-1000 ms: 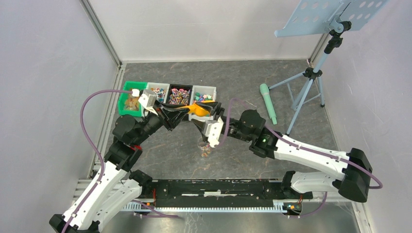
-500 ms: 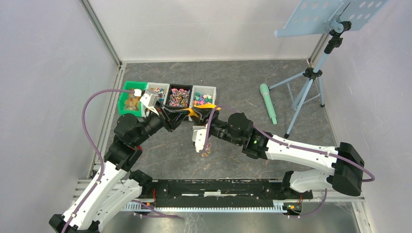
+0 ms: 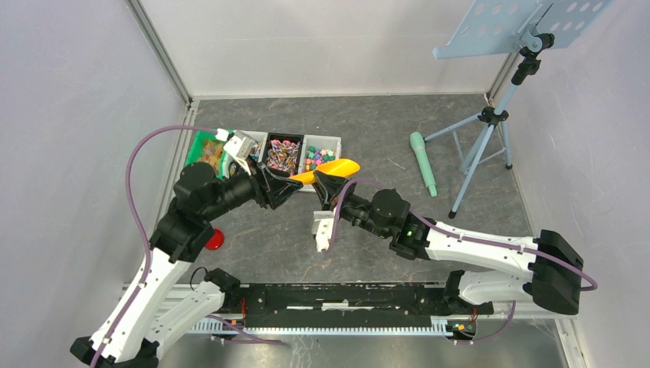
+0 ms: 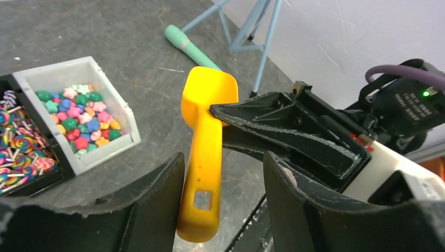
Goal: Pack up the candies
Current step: Adjust the spatula, then scoop the fake candies from the storage box.
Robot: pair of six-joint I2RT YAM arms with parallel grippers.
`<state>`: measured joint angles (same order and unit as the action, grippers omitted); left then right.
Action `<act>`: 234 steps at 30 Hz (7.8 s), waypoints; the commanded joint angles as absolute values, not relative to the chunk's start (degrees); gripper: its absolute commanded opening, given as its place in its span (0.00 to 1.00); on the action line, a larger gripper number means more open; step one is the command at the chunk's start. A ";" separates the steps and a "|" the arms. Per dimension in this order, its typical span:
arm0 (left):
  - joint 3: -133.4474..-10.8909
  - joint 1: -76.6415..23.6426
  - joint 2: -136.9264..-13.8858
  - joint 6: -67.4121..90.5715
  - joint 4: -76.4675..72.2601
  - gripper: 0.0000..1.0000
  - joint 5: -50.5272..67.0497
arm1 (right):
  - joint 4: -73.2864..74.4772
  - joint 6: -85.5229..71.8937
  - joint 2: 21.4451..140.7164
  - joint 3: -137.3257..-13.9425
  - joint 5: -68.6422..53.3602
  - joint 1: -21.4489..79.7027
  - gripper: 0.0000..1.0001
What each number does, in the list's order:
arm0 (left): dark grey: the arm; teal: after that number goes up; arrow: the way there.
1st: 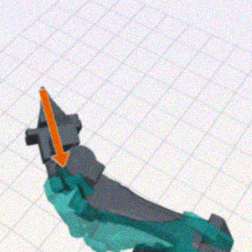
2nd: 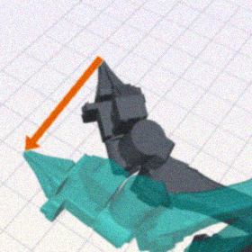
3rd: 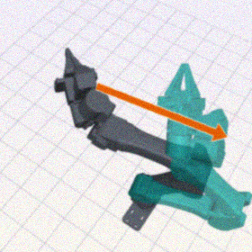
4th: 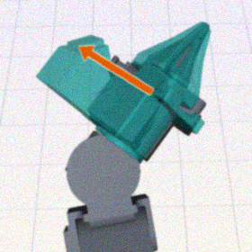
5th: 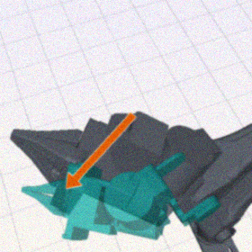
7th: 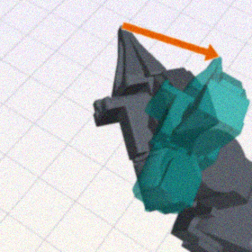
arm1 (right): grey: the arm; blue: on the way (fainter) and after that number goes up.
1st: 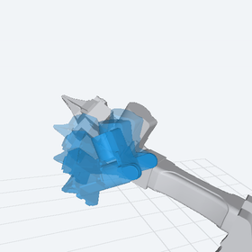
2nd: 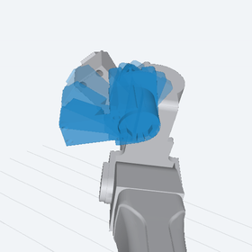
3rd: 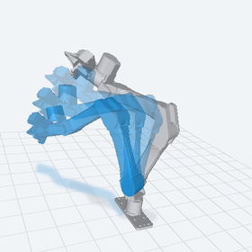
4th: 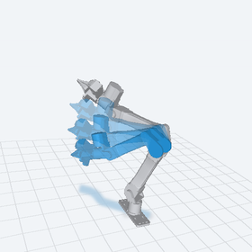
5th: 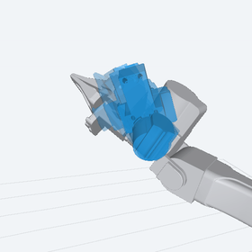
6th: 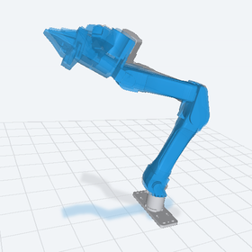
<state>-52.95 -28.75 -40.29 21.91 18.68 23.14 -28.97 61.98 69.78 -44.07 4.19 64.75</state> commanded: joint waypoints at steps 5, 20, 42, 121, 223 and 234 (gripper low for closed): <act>-72.50 -28.85 -51.20 8.75 46.42 0.66 31.78 | -30.71 68.05 66.05 -41.36 5.23 63.80 0.00; -85.75 -31.66 -63.47 -1.68 57.88 0.69 29.74 | -34.52 65.49 64.80 -38.45 4.12 63.41 0.00; -83.70 -36.22 -69.08 -3.82 58.09 0.53 22.68 | -35.80 64.08 64.25 -36.56 0.16 63.42 0.00; -101.81 -11.87 -99.31 1.44 82.54 0.02 -15.51 | -7.57 14.08 26.08 -26.19 9.52 63.37 0.98; -92.84 -22.25 -102.04 7.29 65.13 0.02 -4.17 | -15.73 -17.71 104.46 -69.14 11.36 38.59 0.70; -92.47 -22.25 -102.04 7.71 64.54 0.02 -2.68 | -10.60 -20.05 113.64 -75.04 16.85 38.23 0.58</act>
<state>-91.00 -22.09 -101.54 7.20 66.83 -6.94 -12.49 -18.24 111.79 -71.13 15.18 38.50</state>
